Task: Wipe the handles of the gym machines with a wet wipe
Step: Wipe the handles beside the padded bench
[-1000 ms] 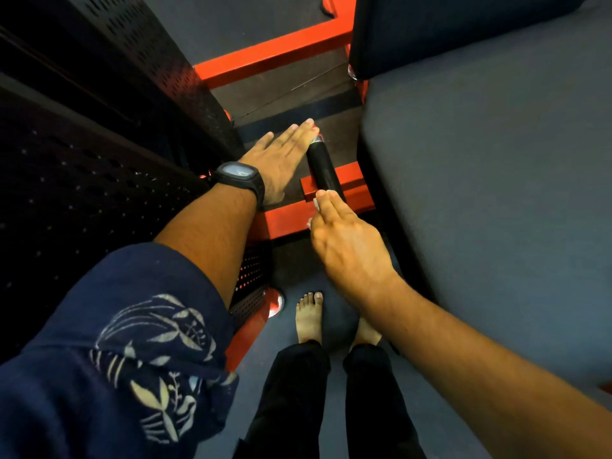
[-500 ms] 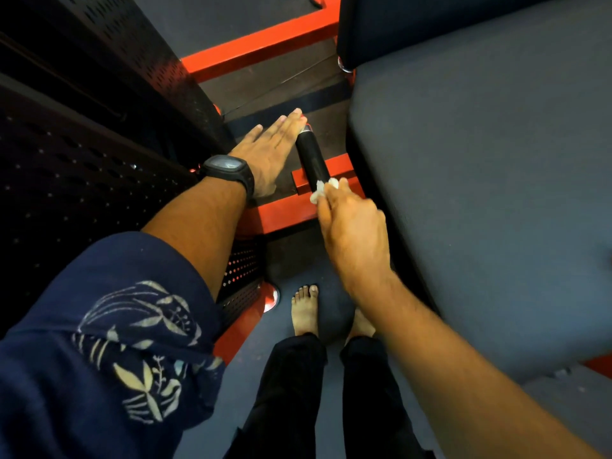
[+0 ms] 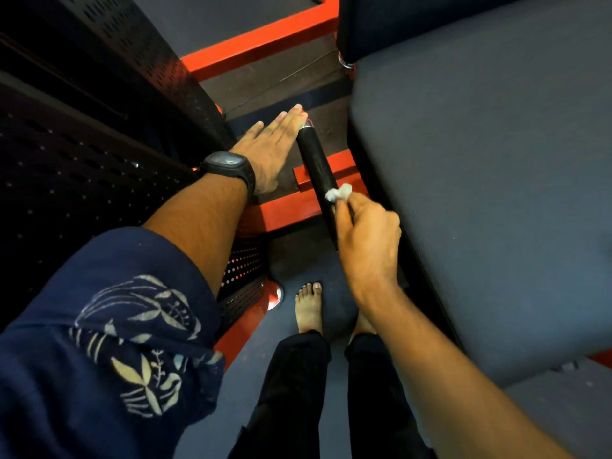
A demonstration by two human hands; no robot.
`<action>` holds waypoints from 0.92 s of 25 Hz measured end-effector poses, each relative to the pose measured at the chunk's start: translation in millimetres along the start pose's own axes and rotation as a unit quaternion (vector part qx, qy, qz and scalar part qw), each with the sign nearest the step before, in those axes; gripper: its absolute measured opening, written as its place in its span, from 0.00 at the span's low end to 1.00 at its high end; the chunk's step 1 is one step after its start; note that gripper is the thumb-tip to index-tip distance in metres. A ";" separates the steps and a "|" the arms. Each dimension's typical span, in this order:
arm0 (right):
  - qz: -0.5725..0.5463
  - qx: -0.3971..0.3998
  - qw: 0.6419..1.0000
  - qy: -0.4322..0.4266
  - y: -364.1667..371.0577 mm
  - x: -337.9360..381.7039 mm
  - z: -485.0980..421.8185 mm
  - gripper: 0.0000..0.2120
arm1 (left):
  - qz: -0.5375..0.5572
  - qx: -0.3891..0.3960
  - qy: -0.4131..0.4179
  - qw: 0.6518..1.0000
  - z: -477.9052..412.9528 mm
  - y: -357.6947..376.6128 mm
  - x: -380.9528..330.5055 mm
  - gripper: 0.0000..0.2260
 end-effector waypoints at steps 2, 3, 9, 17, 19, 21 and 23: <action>0.003 0.001 1.000 0.009 -0.6 -0.1 3.4 0.13 | -0.003 -0.003 -0.001 1.000 -0.4 -0.9 1.7 0.54; 0.008 0.008 1.000 0.014 -0.6 1.0 -4.0 0.13 | -0.005 -0.003 -0.002 1.000 -0.4 -0.8 1.4 0.54; 0.068 0.054 0.996 -0.026 -6.3 4.0 20.5 0.14 | -0.004 0.000 -0.004 1.000 -0.5 0.1 1.1 0.55; 0.128 0.031 0.963 -0.237 19.1 -6.1 32.6 0.16 | -0.010 -0.004 -0.004 1.000 -0.8 1.1 1.6 0.54; 0.242 0.005 0.907 -0.343 12.6 1.3 30.5 0.16 | -0.005 -0.004 -0.005 1.000 -0.6 1.7 0.3 0.53; 0.374 -0.018 0.839 -0.394 11.2 2.2 36.0 0.20 | -0.006 -0.003 -0.005 1.000 -1.0 1.8 -0.5 0.53; 0.458 0.046 0.786 -0.412 21.1 7.8 39.6 0.23 | -0.007 -0.005 -0.002 1.000 -0.8 2.6 1.7 0.54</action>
Point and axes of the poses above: each hand's wrist, its own z-axis away from the middle knuckle, its own y-axis out of the palm, x = y × z, the point moved 5 cm from there along -z, towards the middle knuckle, and after that the axes turned 6 degrees about x, right-handed, at the moved point
